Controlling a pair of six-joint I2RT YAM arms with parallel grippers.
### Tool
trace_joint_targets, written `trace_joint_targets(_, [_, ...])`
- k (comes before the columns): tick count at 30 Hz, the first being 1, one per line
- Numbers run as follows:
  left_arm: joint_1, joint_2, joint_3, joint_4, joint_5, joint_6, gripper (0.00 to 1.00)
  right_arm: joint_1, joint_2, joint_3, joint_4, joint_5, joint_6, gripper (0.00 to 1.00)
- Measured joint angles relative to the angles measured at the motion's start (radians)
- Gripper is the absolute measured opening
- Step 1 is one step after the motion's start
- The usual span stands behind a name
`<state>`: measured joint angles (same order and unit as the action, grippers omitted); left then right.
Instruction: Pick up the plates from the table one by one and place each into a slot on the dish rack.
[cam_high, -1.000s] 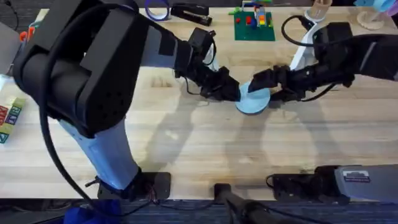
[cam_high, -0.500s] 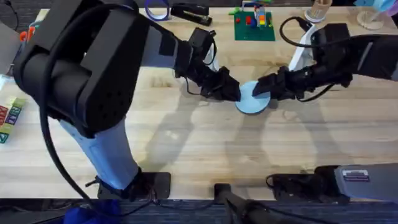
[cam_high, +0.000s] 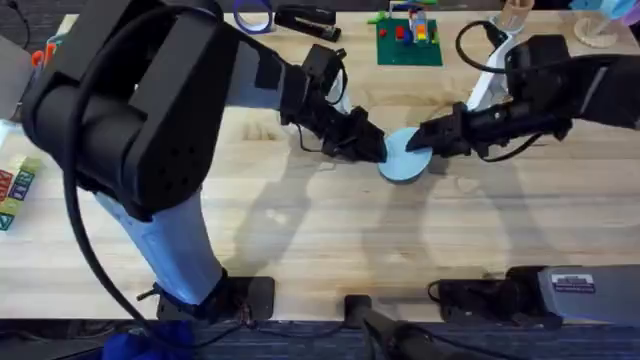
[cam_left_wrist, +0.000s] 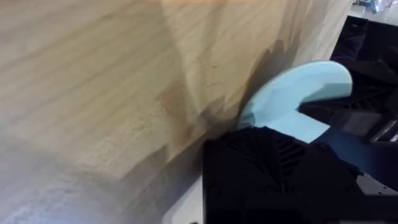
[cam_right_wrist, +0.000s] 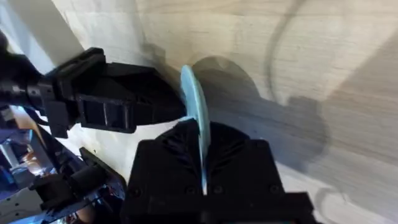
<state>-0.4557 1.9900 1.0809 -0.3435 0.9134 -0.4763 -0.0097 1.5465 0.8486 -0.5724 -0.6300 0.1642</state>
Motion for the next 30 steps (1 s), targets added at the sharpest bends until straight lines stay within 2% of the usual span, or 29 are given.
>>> trace_joint_targets(7, [0.0,-0.002,0.0,-0.001,-0.002,0.001,0.042,0.0,0.0,0.0,0.0,0.0,-0.024,0.032])
trace_joint_targets(10, [-0.005,-0.02,-0.002,-0.005,-0.032,0.003,0.041,0.0,-0.001,0.0,0.001,-0.002,-0.049,0.032])
trace_joint_targets(15, [-0.019,-0.095,-0.017,-0.021,-0.169,0.021,0.041,0.009,-0.024,0.0,-0.001,0.004,-0.09,0.032])
trace_joint_targets(20, [-0.011,-0.213,-0.019,-0.089,-0.287,0.055,0.041,0.014,-0.102,-0.001,-0.024,0.081,-0.122,0.032])
trace_joint_targets(26, [-0.011,-0.376,-0.019,-0.241,-0.409,0.115,0.04,0.013,-0.238,0.006,-0.134,0.166,-0.161,0.032])
trace_joint_targets(30, [-0.01,-0.484,-0.018,-0.358,-0.482,0.163,0.041,0.013,-0.327,0.069,-0.224,0.219,-0.178,0.031])
